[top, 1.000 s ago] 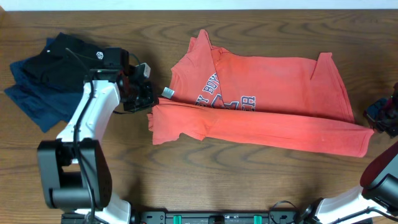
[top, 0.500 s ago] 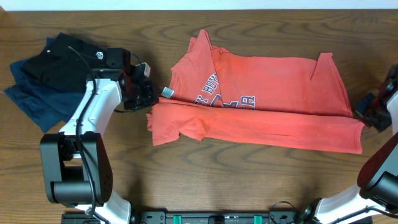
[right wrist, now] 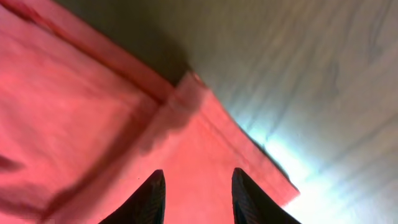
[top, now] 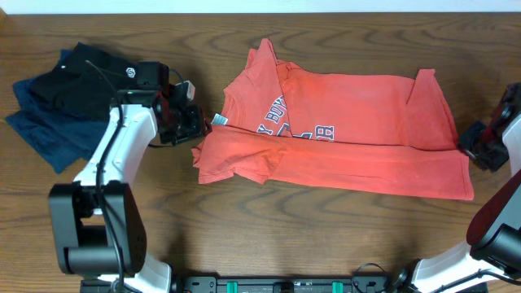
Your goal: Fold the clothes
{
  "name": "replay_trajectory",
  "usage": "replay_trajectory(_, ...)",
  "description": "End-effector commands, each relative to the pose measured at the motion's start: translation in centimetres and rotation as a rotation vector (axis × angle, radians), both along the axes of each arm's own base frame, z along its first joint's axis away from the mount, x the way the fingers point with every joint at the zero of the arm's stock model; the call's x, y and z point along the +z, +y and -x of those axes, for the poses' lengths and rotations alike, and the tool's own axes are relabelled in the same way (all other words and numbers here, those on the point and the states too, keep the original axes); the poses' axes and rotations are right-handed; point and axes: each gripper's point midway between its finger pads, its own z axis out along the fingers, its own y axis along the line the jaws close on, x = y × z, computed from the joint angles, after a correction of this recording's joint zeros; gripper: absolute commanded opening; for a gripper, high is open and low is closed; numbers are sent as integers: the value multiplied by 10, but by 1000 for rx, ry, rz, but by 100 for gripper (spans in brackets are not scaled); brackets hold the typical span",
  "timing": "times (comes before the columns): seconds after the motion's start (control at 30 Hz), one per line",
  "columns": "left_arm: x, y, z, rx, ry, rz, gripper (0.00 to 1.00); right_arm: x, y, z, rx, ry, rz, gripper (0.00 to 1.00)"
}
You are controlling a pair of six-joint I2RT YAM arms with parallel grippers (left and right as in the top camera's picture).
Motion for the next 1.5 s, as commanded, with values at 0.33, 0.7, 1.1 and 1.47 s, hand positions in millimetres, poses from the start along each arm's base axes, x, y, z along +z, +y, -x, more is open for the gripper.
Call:
replay_trajectory(0.33,-20,-62,49,-207,80,-23,49,-56,23,44,18,80,-46,33)
replay_trajectory(0.7,-40,-102,75,-392,44,-83,63,-85,36,67,18,99,-56,35)
replay_trajectory(1.1,-59,-123,75,-557,-41,-203,68,-85,37,68,17,103,-59,35)
replay_trajectory(1.47,-77,-129,85,-616,-19,-275,64,-85,38,69,17,109,-63,35)
